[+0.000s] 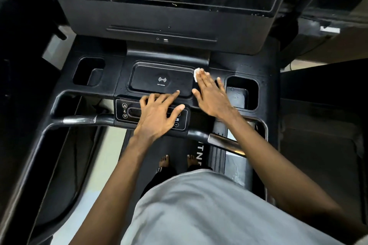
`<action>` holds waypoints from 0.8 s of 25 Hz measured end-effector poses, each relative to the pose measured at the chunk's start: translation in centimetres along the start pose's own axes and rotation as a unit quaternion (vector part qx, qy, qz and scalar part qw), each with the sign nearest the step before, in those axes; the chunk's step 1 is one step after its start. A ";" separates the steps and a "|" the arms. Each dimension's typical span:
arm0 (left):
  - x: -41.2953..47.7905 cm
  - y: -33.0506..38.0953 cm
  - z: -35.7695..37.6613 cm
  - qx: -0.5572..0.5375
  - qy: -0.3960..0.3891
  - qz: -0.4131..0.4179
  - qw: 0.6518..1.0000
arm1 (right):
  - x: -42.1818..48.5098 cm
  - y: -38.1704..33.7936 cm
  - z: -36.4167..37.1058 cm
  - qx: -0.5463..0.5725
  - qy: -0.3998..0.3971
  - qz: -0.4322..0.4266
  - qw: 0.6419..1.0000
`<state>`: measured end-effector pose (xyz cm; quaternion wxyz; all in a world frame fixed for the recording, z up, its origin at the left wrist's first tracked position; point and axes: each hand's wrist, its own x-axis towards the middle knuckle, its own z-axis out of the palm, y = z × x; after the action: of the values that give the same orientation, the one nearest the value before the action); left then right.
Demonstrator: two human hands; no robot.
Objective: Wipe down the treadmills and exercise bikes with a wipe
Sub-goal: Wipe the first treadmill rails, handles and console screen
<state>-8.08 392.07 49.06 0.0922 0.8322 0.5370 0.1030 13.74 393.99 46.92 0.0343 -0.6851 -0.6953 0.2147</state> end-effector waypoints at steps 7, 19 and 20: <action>0.6 2.0 1.0 0.009 0.051 -0.057 0.997 | -7.1 0.4 1.8 -0.008 0.003 0.019 1.000; 0.0 0.8 0.7 -0.019 0.037 0.009 0.999 | -3.7 1.8 0.7 -0.027 0.018 0.113 0.993; -0.1 0.5 0.7 -0.022 0.026 0.016 0.999 | -3.5 1.6 0.7 -0.020 0.026 0.126 0.992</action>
<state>-7.50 391.74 48.55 0.0946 0.8352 0.5239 0.1379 15.19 390.41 46.64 0.0112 -0.7730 -0.6068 0.1849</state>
